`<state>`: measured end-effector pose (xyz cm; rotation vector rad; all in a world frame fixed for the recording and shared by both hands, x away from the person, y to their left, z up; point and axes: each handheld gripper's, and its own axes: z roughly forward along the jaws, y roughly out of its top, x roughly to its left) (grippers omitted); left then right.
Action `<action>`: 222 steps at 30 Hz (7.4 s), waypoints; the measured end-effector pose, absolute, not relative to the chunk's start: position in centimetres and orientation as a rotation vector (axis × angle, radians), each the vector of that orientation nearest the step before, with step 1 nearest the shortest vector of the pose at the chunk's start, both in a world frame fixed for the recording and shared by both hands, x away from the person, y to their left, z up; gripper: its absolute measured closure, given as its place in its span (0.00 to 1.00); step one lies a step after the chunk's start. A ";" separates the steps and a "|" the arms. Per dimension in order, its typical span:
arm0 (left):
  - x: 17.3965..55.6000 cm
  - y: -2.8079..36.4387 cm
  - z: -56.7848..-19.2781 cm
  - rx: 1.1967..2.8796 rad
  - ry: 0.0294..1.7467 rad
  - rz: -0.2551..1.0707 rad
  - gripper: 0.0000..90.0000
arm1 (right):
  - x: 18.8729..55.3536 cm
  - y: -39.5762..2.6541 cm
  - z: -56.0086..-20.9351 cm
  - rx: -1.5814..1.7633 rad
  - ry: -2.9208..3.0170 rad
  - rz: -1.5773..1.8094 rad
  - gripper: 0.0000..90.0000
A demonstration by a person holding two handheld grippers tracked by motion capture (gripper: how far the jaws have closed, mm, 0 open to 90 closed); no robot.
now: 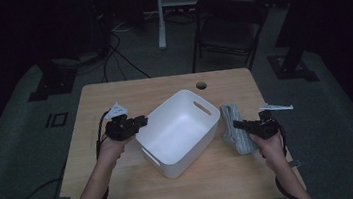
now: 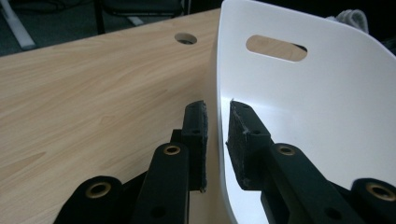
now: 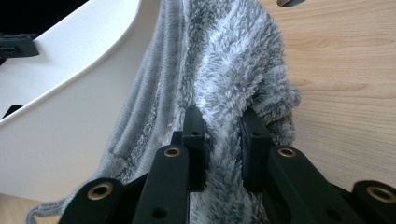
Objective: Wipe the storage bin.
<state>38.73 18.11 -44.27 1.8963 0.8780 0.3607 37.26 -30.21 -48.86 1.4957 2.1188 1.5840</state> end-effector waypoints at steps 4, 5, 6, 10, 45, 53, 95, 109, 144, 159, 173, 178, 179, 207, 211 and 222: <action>38.8 17.7 -44.4 1.907 0.902 0.375 0.87 | 36.9 -29.9 -48.7 1.472 2.124 1.549 0.85; 38.9 17.8 -44.5 1.902 0.920 0.357 0.89 | 36.8 -29.8 -48.7 1.467 2.127 1.551 0.85; 38.8 17.8 -44.5 1.902 0.934 0.360 0.90 | 36.8 -29.7 -48.6 1.462 2.130 1.553 0.85; 38.3 17.9 -44.4 1.913 0.940 0.375 0.96 | 36.7 -29.6 -48.6 1.465 2.126 1.577 0.85; 36.1 19.2 -45.6 1.860 0.934 0.443 0.96 | 37.1 -24.0 -45.9 1.369 2.075 1.674 0.85; 36.2 19.3 -45.7 1.864 0.918 0.426 0.95 | 37.6 -24.0 -46.8 1.400 2.070 1.637 0.85; 36.1 18.9 -45.7 1.859 0.927 0.415 0.94 | 37.4 -23.4 -47.9 1.486 2.048 1.663 0.84; 36.0 18.7 -45.7 1.857 0.938 0.432 0.94 | 39.0 -22.2 -52.4 1.592 2.154 1.408 0.84; 35.5 18.3 -45.7 1.857 0.940 0.470 0.93 | 37.3 -20.2 -52.7 1.452 2.191 1.392 0.83; 35.3 18.0 -45.7 1.870 0.930 0.465 0.93 | 34.2 -20.3 -47.8 1.247 2.048 1.594 0.83; 35.3 17.7 -45.7 1.866 0.931 0.460 0.93 | 34.5 -20.2 -48.2 1.209 2.068 1.502 0.82; 35.3 17.7 -45.7 1.863 0.931 0.457 0.92 | 34.5 -19.7 -48.7 1.181 2.087 1.415 0.82; 35.3 17.7 -45.7 1.865 0.928 0.460 0.93 | 34.6 -19.6 -48.9 1.191 2.097 1.405 0.82; 35.2 17.5 -45.7 1.870 0.939 0.484 0.92 | 32.3 -18.4 -49.3 1.109 2.166 1.497 0.83; 35.2 17.4 -45.7 1.877 0.934 0.498 0.92 | 33.1 -18.2 -50.6 1.141 2.212 1.416 0.83; 35.4 17.5 -45.8 1.843 0.976 0.483 0.92 | 33.6 -17.9 -51.9 1.224 2.296 1.341 0.83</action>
